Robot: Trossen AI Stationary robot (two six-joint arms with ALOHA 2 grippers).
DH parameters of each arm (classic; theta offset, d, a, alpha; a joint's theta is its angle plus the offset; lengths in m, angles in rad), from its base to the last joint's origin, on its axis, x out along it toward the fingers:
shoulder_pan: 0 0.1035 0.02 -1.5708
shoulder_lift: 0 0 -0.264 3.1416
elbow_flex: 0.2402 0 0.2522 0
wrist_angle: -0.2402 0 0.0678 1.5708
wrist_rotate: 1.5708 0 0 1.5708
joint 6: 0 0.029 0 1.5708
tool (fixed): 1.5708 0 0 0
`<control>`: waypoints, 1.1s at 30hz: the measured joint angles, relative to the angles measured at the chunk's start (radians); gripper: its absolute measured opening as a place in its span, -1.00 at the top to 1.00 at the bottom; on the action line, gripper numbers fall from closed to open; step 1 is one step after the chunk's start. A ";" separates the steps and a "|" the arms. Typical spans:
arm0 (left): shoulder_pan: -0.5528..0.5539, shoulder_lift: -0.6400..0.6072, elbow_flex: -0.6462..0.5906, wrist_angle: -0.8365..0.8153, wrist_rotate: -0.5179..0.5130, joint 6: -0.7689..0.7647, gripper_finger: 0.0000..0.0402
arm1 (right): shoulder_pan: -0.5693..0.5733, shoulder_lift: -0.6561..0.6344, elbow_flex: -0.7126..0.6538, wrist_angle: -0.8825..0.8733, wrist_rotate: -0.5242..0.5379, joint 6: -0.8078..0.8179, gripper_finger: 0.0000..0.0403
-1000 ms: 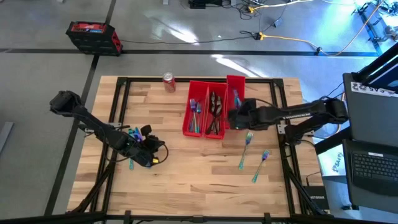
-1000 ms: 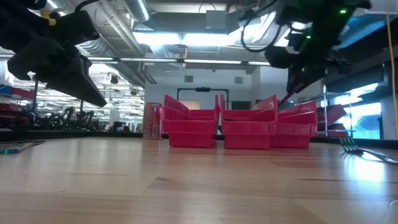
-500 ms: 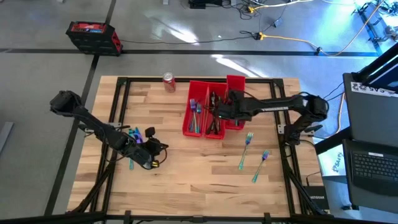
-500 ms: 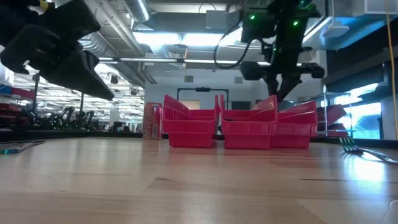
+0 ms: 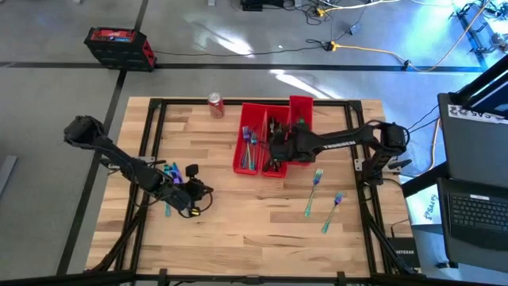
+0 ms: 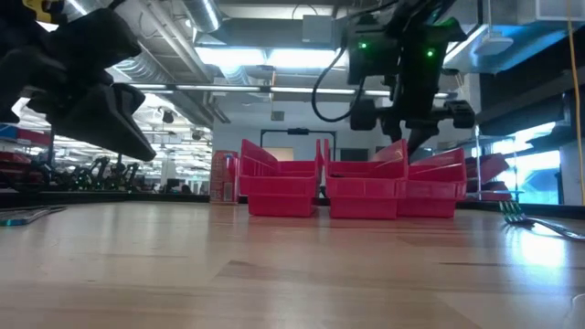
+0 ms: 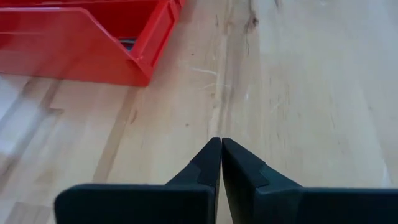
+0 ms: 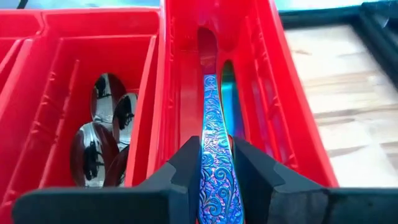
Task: Sort silverware
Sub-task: Put the purple table knife into the right red bin, then adjust the right red bin
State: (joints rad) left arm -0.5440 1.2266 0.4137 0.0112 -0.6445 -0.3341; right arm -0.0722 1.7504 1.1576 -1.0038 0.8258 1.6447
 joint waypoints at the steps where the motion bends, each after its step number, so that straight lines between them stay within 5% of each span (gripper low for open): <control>1: -0.003 0.000 0.000 0.000 0.000 -0.003 1.00 | 0.005 0.000 0.000 -0.002 0.005 0.000 0.70; 33: -0.006 0.000 0.000 0.001 0.006 -0.006 1.00 | 0.035 0.001 -0.048 0.034 -0.031 -0.048 0.56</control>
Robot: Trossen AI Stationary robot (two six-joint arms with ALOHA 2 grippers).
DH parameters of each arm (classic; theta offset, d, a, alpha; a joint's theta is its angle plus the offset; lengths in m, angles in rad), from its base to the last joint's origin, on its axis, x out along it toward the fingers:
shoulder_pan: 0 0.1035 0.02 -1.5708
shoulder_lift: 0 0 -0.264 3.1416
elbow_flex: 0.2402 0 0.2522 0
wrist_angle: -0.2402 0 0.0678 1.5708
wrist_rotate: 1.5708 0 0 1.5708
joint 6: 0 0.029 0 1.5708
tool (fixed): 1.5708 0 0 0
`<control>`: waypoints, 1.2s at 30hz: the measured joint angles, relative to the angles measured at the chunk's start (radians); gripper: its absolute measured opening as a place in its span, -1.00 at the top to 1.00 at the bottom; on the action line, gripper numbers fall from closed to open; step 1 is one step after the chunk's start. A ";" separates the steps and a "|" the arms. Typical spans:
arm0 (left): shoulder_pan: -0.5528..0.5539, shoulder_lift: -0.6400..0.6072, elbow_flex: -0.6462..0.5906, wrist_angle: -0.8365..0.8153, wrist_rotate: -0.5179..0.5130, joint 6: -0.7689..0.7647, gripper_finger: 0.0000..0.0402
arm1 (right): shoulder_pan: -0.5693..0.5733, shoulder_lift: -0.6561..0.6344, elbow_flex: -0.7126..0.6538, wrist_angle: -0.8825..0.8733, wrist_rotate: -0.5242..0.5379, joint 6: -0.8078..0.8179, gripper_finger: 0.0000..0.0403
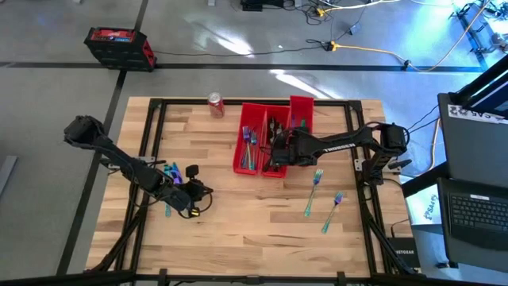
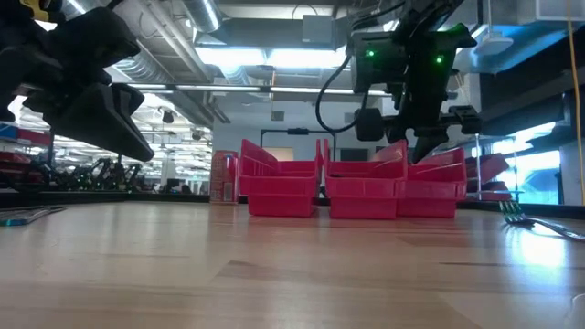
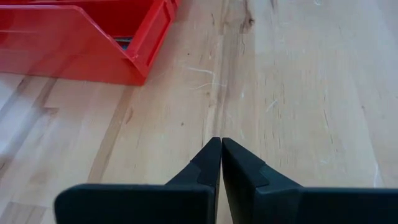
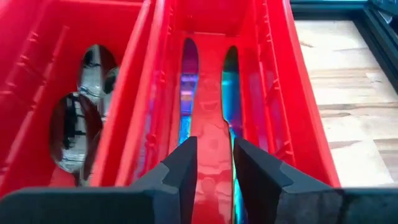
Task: Sort silverware
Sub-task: Adjust the right red bin
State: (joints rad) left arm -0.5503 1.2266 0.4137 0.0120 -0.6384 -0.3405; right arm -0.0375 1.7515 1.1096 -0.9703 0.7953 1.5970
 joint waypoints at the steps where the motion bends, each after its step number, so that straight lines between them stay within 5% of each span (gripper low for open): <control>1: 0.000 0.000 0.000 0.000 0.000 0.000 1.00 | 0.008 0.000 0.008 -0.001 0.008 0.000 0.56; 10: 0.000 0.000 0.000 0.000 0.000 0.000 1.00 | 0.107 -0.002 0.217 -0.274 0.075 -0.014 0.56; 17: 0.000 0.000 0.000 0.000 0.000 0.007 1.00 | 0.241 -0.006 0.381 -0.199 0.005 -0.363 0.69; 21: 0.000 0.000 0.000 0.001 0.000 0.008 1.00 | 0.283 -0.006 0.384 -0.130 -0.126 -0.484 0.96; 33: 0.000 0.000 0.000 0.000 0.000 0.009 1.00 | 0.132 0.002 0.384 0.149 -0.847 -0.980 1.00; 36: 0.000 0.000 0.000 0.000 0.000 0.009 1.00 | 0.085 0.002 0.384 0.139 -0.948 -1.097 1.00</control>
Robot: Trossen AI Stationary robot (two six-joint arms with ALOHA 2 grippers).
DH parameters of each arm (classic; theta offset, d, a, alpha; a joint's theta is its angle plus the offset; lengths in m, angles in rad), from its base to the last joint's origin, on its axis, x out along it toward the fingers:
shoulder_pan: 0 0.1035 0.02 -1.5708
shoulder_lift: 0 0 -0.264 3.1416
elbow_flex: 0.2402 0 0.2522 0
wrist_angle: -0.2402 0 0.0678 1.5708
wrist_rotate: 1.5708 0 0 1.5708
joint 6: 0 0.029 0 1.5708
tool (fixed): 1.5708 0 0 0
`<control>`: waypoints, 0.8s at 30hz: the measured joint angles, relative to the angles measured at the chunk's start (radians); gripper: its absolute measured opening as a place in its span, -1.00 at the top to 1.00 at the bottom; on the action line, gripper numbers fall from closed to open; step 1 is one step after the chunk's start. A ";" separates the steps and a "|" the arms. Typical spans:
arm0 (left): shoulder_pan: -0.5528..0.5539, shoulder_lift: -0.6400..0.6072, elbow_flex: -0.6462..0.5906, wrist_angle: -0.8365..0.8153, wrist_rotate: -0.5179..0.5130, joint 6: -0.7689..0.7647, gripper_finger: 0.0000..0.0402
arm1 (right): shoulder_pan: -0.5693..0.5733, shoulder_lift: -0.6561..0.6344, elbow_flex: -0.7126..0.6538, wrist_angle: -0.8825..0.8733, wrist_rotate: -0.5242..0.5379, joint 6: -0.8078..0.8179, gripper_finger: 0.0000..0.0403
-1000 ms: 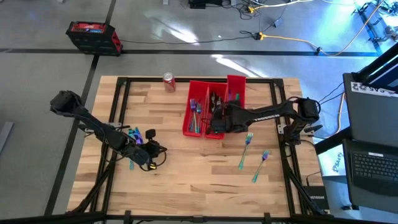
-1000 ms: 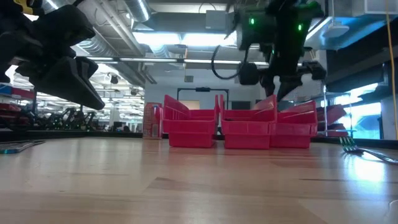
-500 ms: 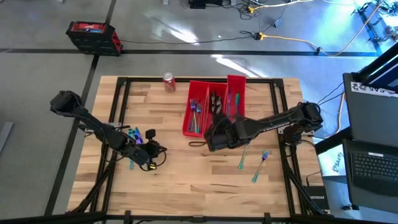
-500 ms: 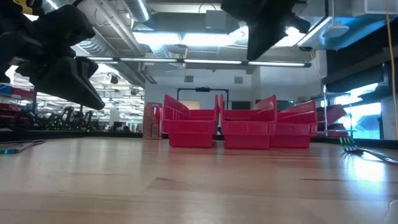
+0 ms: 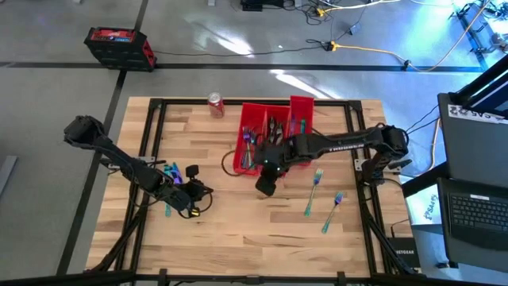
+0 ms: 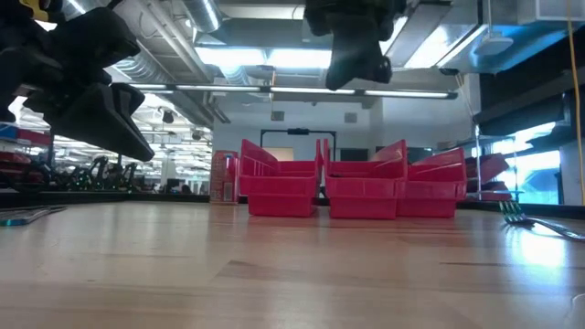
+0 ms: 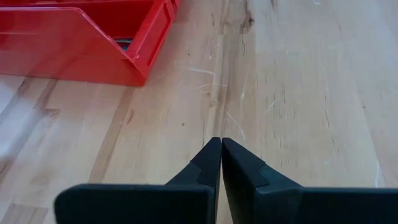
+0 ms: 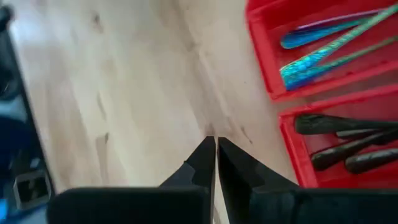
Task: Sort silverware
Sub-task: Adjust the right red bin
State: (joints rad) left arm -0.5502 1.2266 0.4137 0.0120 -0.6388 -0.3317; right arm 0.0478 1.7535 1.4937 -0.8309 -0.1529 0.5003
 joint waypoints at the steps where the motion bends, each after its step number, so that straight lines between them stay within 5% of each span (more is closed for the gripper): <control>1: 0.000 0.000 0.000 0.000 0.000 0.000 1.00 | -0.014 0.000 0.000 -0.022 -0.041 -0.032 1.00; 10: 0.000 0.000 0.000 -0.001 0.000 0.020 1.00 | -0.089 0.009 -0.109 0.031 -0.195 -0.237 1.00; 24: 0.016 0.000 0.000 -0.001 0.000 0.018 1.00 | -0.128 0.122 -0.129 0.081 -0.164 -0.319 1.00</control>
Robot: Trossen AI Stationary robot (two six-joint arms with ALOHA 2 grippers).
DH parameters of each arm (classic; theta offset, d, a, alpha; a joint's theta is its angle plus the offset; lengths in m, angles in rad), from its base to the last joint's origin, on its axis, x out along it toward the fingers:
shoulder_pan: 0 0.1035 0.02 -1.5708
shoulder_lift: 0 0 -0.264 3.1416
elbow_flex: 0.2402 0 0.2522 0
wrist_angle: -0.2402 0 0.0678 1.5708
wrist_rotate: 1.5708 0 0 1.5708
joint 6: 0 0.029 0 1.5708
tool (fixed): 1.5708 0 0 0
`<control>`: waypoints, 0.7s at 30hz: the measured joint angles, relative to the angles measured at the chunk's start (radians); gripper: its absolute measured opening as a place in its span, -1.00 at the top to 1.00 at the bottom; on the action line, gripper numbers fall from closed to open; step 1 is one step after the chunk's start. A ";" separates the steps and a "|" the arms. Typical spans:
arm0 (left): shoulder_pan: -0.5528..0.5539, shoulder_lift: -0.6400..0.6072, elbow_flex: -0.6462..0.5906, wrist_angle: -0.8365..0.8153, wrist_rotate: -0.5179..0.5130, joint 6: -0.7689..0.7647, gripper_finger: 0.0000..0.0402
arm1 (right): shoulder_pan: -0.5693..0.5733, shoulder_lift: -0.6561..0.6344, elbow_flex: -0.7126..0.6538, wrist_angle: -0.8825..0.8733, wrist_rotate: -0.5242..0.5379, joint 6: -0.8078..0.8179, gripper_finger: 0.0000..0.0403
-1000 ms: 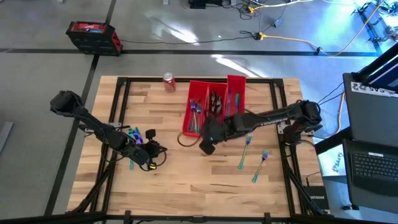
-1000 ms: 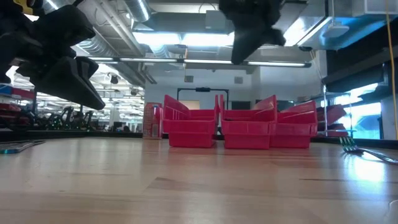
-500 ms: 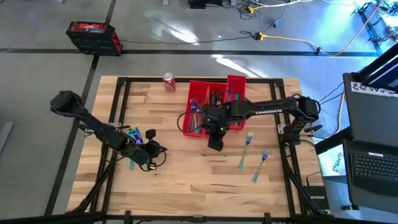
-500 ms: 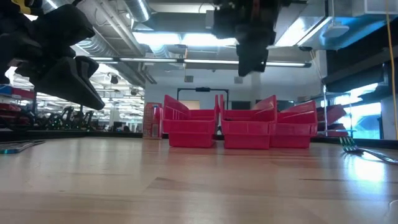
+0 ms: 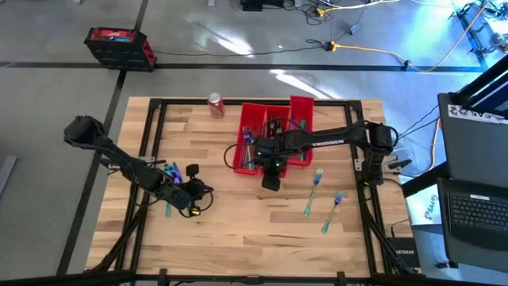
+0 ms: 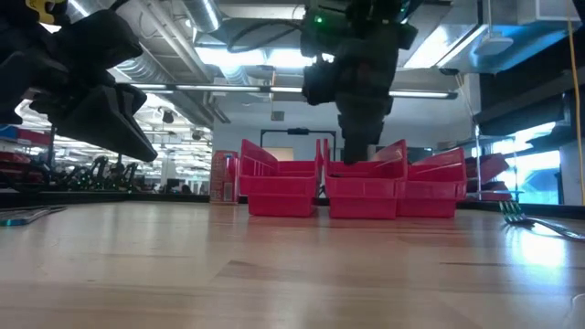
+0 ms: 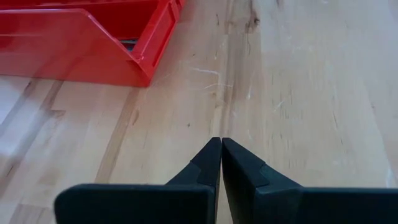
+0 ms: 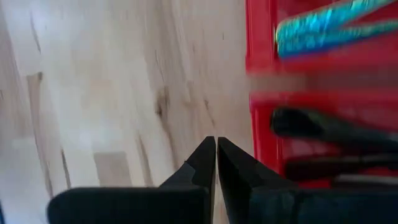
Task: Sort silverware
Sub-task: Adjust the right red bin
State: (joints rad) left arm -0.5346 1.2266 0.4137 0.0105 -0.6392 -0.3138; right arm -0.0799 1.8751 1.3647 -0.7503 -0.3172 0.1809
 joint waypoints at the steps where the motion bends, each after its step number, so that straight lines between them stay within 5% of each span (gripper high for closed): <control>1: 0.000 0.000 0.000 0.002 0.000 -0.001 1.00 | 0.000 0.000 0.000 0.021 0.001 -0.004 1.00; 21: 0.000 0.000 0.000 0.001 0.000 -0.020 1.00 | 0.000 0.003 0.000 0.024 0.178 -0.076 1.00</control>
State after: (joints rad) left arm -0.5346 1.2266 0.4137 0.0113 -0.6392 -0.3340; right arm -0.0795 1.8785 1.3647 -0.7265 -0.1394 0.1050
